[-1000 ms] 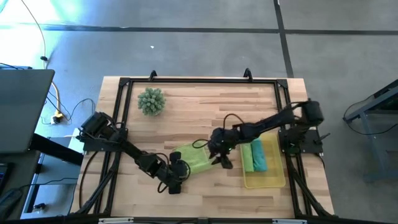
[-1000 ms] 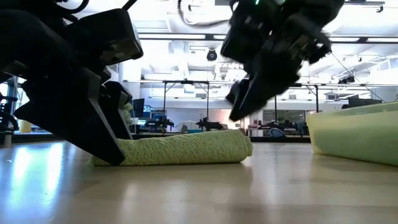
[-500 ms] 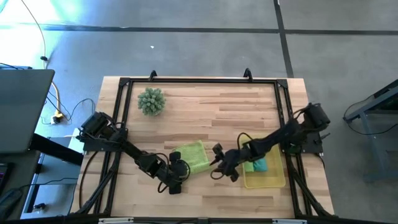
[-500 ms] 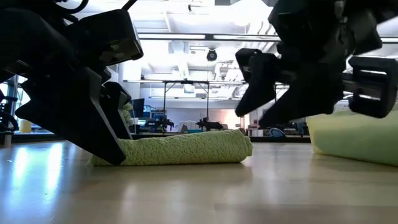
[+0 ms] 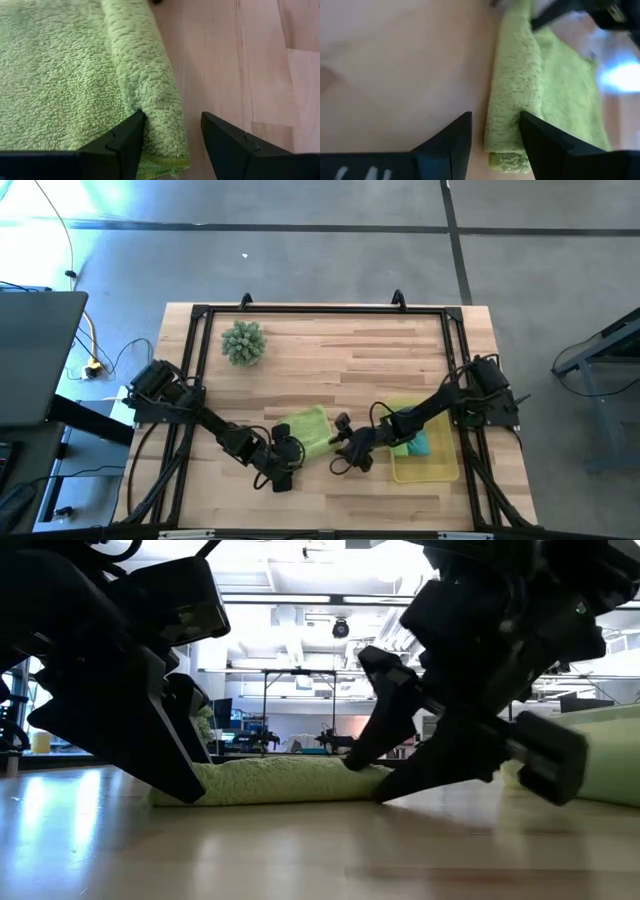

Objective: Roll microfiber towels into tight, uniform cylinder then place into a basket
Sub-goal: Roll the light green cloth

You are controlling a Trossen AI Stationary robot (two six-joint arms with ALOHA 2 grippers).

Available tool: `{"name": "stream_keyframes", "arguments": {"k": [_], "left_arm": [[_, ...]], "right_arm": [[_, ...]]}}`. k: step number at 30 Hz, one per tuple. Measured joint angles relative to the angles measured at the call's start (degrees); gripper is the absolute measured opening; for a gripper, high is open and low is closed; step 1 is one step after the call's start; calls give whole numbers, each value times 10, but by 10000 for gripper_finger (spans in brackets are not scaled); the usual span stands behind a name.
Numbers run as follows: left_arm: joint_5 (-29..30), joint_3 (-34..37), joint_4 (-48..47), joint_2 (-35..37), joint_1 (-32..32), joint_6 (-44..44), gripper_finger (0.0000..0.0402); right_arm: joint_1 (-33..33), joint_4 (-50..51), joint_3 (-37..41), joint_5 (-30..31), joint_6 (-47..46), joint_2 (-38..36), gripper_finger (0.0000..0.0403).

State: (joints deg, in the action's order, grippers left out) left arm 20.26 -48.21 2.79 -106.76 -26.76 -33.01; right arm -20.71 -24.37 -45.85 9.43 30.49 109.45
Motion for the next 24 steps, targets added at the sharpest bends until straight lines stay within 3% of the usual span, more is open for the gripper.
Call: {"name": "stream_keyframes", "arguments": {"k": [5,16,24], "left_arm": [[-5,0,5,0,-1,0,186],[-5,0,8,0,-6,62,186],[-2,-32,-14,-4,-8,102,186]], "right_arm": [[7,6,-6,25,2,1,158],[41,14,-9,-20,-22,16,152],[44,17,-9,-21,-50,22,81]]}}
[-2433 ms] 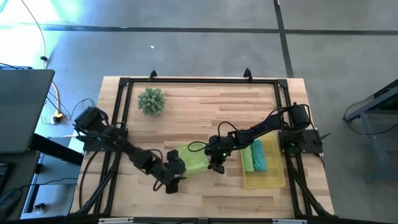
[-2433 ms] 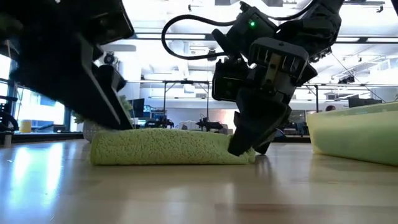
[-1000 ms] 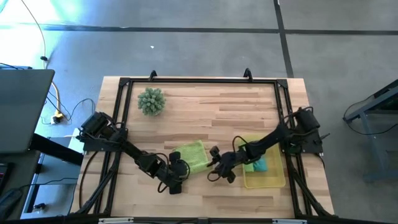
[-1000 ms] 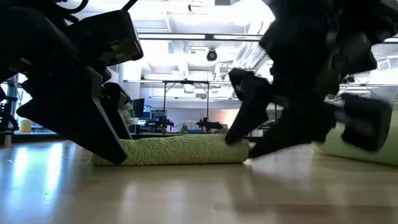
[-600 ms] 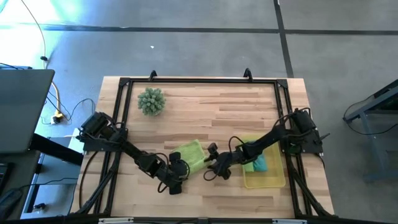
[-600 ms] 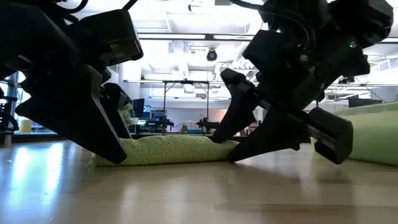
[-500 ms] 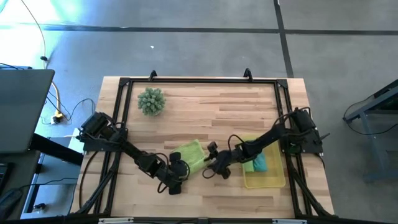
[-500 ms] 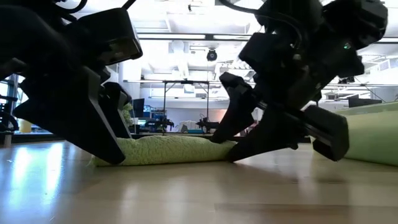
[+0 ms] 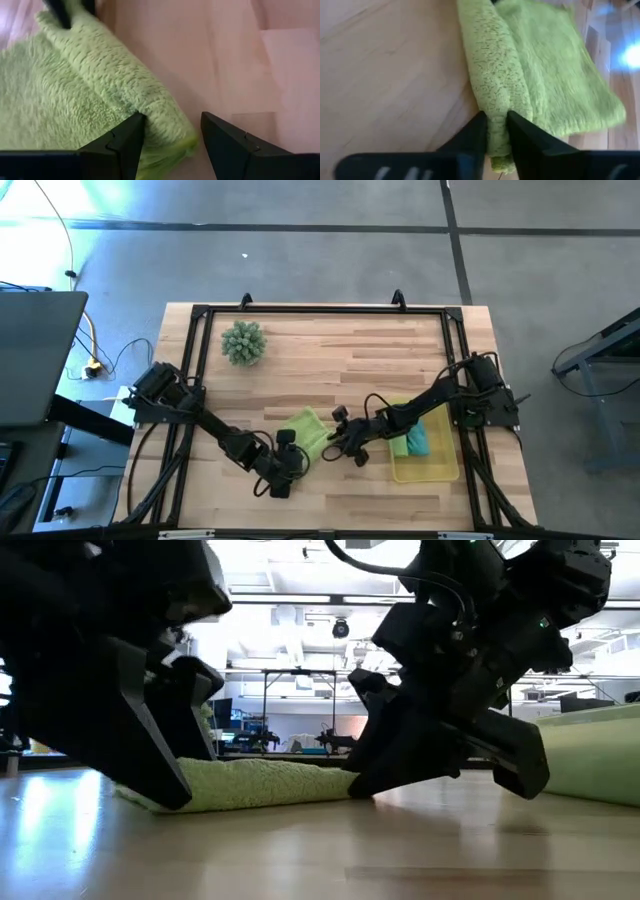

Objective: Roll microfiber towels into tight, uniform cylinder then place into a basket
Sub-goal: Roll the light green cloth

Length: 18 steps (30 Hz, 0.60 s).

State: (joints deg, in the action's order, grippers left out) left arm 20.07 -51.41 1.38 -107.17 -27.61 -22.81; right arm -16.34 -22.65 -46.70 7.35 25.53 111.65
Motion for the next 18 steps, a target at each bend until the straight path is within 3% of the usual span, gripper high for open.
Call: {"name": "stream_keyframes", "arguments": {"k": [6,11,14,18], "left_arm": [[1,-73,-162,0,0,-22,186],[13,-144,-349,1,-4,-64,186],[28,-172,-390,1,-10,-76,186],[33,-196,-385,1,-21,-88,186]], "right_arm": [[4,7,0,-1,-40,0,10],[8,131,-51,-6,-121,0,7],[16,234,-103,-30,-179,0,3],[41,342,-170,-116,-257,3,2]]}}
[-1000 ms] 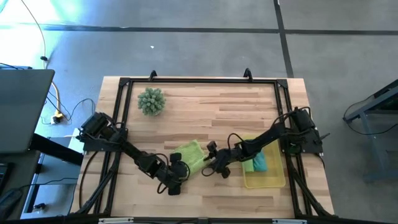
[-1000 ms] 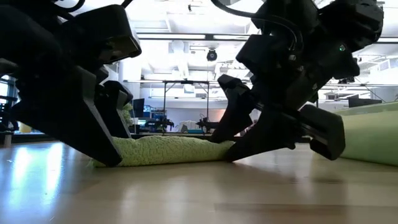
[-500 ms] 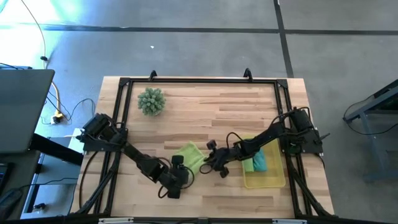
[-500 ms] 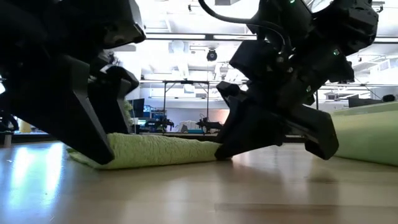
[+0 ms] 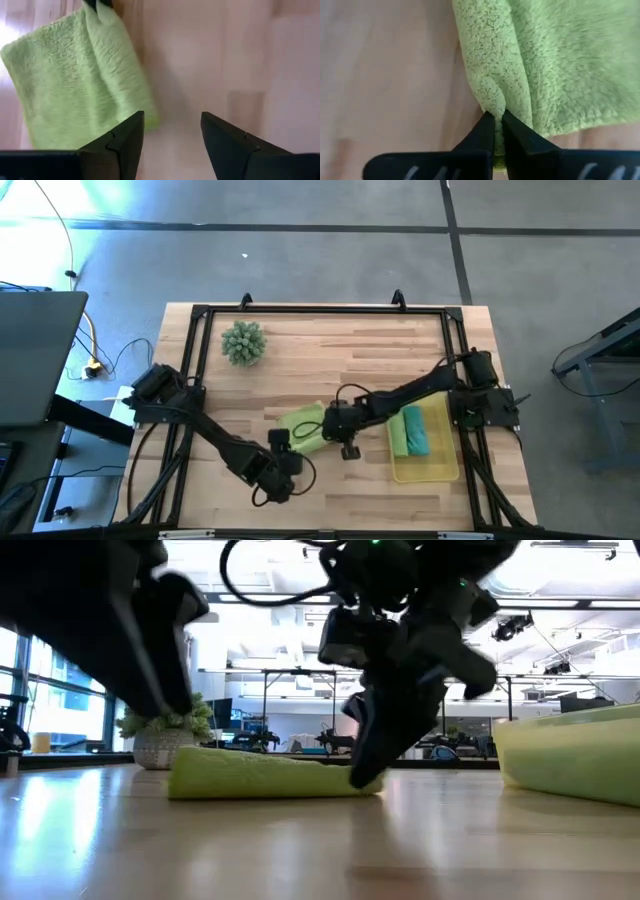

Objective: Roll microfiber towels into tight, uniform cylinder then place into a basket
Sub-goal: Roll the light green cloth

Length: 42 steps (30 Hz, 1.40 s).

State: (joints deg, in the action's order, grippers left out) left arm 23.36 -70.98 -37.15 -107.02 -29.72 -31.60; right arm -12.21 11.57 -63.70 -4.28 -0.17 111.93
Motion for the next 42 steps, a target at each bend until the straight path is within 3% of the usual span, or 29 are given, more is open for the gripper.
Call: {"name": "stream_keyframes", "arguments": {"k": [4,9,15,21,28,33,39,42], "left_arm": [[41,-7,32,1,-13,-16,186],[95,5,44,1,-16,-12,186],[132,25,50,-4,-14,-20,186],[136,38,51,-40,-8,-71,186],[137,37,39,-71,11,-109,183],[134,36,-1,-75,20,-181,142],[82,34,-27,-72,24,-239,32],[63,35,-31,-70,24,-265,12]], "right_arm": [[30,64,-41,-92,-62,2,1],[71,49,-49,-198,-119,3,1],[94,42,-46,-206,-145,19,1],[103,12,-50,-249,-146,53,1],[100,-4,-49,-251,-140,58,1],[100,-4,-49,-273,-100,58,11],[99,58,-64,-274,-7,24,84],[98,96,-77,-271,74,-4,114]]}}
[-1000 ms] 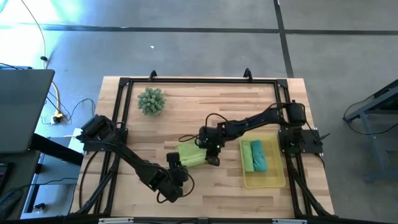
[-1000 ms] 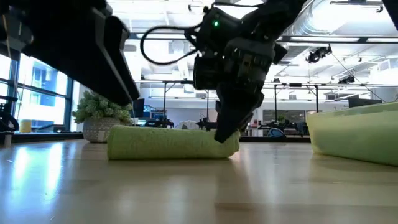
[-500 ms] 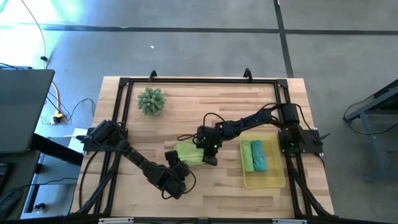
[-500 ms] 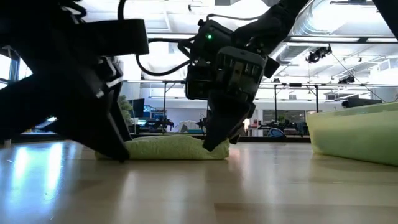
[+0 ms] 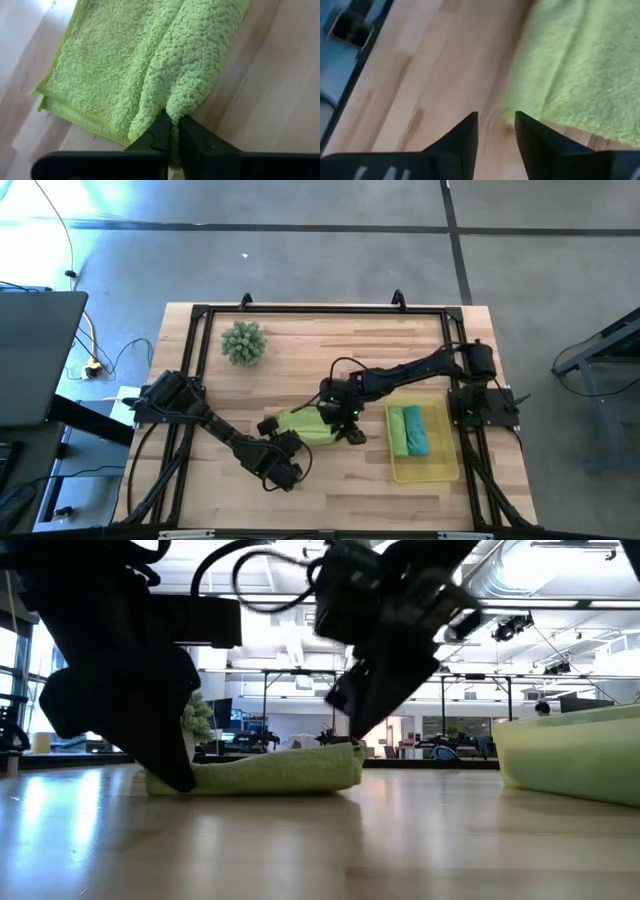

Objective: Roll microfiber towels into tight, uniform cylinder then place into a basket
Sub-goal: Roll the light green cloth

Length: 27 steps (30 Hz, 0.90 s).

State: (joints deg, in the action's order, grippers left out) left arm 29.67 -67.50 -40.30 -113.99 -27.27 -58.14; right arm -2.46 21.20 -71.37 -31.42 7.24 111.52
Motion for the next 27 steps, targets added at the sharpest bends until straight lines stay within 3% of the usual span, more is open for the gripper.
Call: {"name": "stream_keyframes", "arguments": {"k": [4,9,16,21,27], "left_arm": [[-31,6,-1,17,2,-21,11],[-127,50,29,66,27,-47,4],[-228,175,225,148,58,-44,2],[-261,241,314,179,71,-75,1],[-283,254,321,186,83,-97,0]], "right_arm": [[-27,24,9,34,95,-32,126],[-94,-27,42,190,209,-61,120],[-156,-254,117,348,304,-56,96],[-156,-360,168,344,376,-57,99],[-144,-380,188,318,363,-56,133]]}}
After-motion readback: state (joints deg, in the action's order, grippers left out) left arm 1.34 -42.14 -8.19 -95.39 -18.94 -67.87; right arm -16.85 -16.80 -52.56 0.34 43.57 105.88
